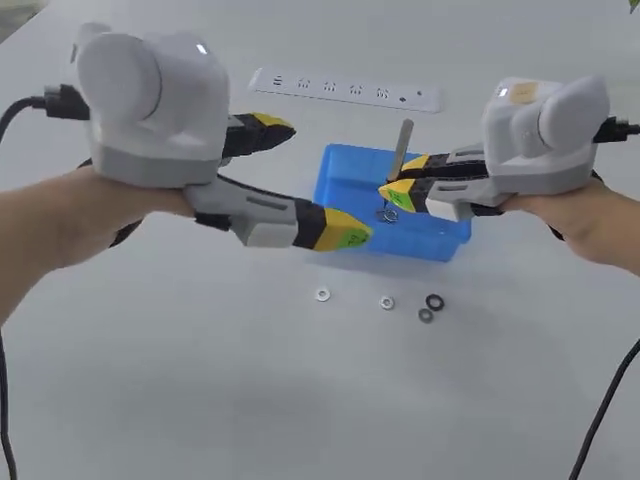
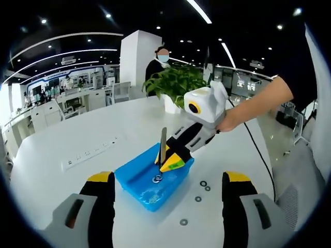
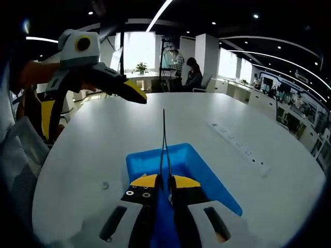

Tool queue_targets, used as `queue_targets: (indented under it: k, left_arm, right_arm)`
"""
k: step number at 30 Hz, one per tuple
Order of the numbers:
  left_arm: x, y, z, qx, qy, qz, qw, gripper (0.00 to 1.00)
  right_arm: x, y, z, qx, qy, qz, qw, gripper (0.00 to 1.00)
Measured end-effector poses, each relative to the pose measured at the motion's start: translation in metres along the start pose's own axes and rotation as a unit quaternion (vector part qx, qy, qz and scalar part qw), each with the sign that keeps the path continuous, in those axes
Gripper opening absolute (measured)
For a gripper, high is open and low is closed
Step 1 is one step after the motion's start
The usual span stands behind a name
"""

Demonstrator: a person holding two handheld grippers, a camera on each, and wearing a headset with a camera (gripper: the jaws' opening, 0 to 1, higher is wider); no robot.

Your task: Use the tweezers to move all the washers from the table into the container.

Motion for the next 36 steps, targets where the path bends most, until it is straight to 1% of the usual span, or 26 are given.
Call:
queue_targets:
  k: [1, 4, 5, 7, 8, 9, 11, 12, 14, 15, 16, 17, 18, 20, 22, 24, 28, 29, 32, 34, 36]
  left_arm:
    - [-0.003, -0.003, 0.004, 0.008, 0.01, -0.002, 0.9999, 0.9]
    - [-0.009, -0.011, 0.013, 0.008, -0.001, -0.002, 1.0, 0.85]
    - [-0.011, -0.015, 0.016, 0.011, -0.009, 0.004, 0.9999, 0.83]
    - [-0.015, -0.022, 0.018, 0.014, -0.014, 0.0, 0.9998, 0.79]
    - [-0.018, -0.026, 0.021, 0.032, -0.005, -0.003, 0.9995, 0.75]
    - [-0.02, -0.029, 0.02, 0.047, 0.005, -0.005, 0.9989, 0.72]
    - [-0.024, -0.036, 0.021, 0.05, 0.0, -0.01, 0.9987, 0.67]
    - [-0.026, -0.04, 0.018, 0.056, -0.007, -0.006, 0.9984, 0.64]
    - [-0.028, -0.045, 0.017, 0.064, -0.018, 0.004, 0.9978, 0.59]
    - [-0.03, -0.047, 0.015, 0.076, -0.024, 0.006, 0.9968, 0.58]
    - [-0.032, -0.048, 0.013, 0.083, -0.023, 0.004, 0.9963, 0.58]
    - [-0.034, -0.049, 0.012, 0.083, -0.023, 0.002, 0.9963, 0.57]
    - [-0.035, -0.05, 0.012, 0.083, -0.035, 0.003, 0.9959, 0.54]
    - [-0.036, -0.052, 0.012, 0.083, -0.05, 0.01, 0.9953, 0.45]
    - [-0.036, -0.052, 0.01, 0.097, -0.054, 0.011, 0.9937, 0.36]
    - [-0.036, -0.053, 0.009, 0.105, -0.048, 0.012, 0.9932, 0.33]
    - [-0.035, -0.055, 0.01, 0.102, -0.068, 0.022, 0.9922, 0.28]
    - [-0.035, -0.055, 0.009, 0.103, -0.072, 0.023, 0.9918, 0.27]
    - [-0.037, -0.054, 0.004, 0.12, -0.07, 0.015, 0.9902, 0.22]
    - [-0.039, -0.054, 0.003, 0.117, -0.084, 0.014, 0.9895, 0.19]
    - [-0.04, -0.054, 0.002, 0.119, -0.09, 0.017, 0.9887, 0.17]
  right_arm:
    - [0.0, 0.0, 0.0, 0.001, 0.0, -0.001, 1.0, 0.11]
    - [-0.002, 0.001, 0.0, 0.0, 0.0, -0.004, 1.0, 0.11]
    - [-0.002, 0.001, 0.0, -0.001, 0.003, -0.003, 1.0, 0.11]
    - [-0.003, 0.001, 0.001, -0.003, 0.007, -0.002, 1.0, 0.11]
    - [-0.003, 0.001, 0.001, -0.004, 0.008, -0.002, 1.0, 0.11]
    - [-0.003, 0.001, 0.002, -0.004, 0.009, -0.001, 0.9999, 0.11]
    - [-0.002, 0.001, 0.002, -0.007, 0.012, 0.001, 0.9999, 0.11]
    - [-0.002, 0.001, 0.003, -0.01, 0.016, 0.004, 0.9998, 0.11]
    - [-0.001, 0.001, 0.004, -0.012, 0.02, 0.007, 0.9997, 0.11]
    - [-0.001, 0.001, 0.005, -0.014, 0.023, 0.01, 0.9996, 0.11]
    - [-0.001, 0.001, 0.005, -0.015, 0.024, 0.011, 0.9995, 0.11]
    - [-0.001, 0.002, 0.007, -0.017, 0.029, 0.013, 0.9994, 0.11]
    - [-0.001, 0.002, 0.007, -0.016, 0.031, 0.013, 0.9993, 0.11]
    - [-0.001, 0.004, 0.008, -0.019, 0.035, 0.013, 0.9991, 0.11]
    - [-0.001, 0.005, 0.008, -0.019, 0.038, 0.015, 0.999, 0.11]
    - [0.0, 0.006, 0.007, -0.018, 0.037, 0.015, 0.999, 0.11]
    - [0.0, 0.007, 0.006, -0.019, 0.037, 0.015, 0.999, 0.11]
    - [0.0, 0.007, 0.007, -0.021, 0.039, 0.016, 0.9989, 0.11]
    - [0.001, 0.006, 0.008, -0.024, 0.042, 0.019, 0.9986, 0.11]
    - [0.001, 0.006, 0.008, -0.026, 0.043, 0.02, 0.9985, 0.11]
    - [0.001, 0.006, 0.009, -0.029, 0.045, 0.021, 0.9984, 0.11]
Point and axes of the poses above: the centre of the closed fingertips' face, and the gripper's own axes: y roughly backward along the fingers, z roughly to its left, x roughly out of its underside, the point moved 7 cm from there along y, roughly backward along the fingers, and after that the axes turned 8 degrees about z, right-handed, at the moved point
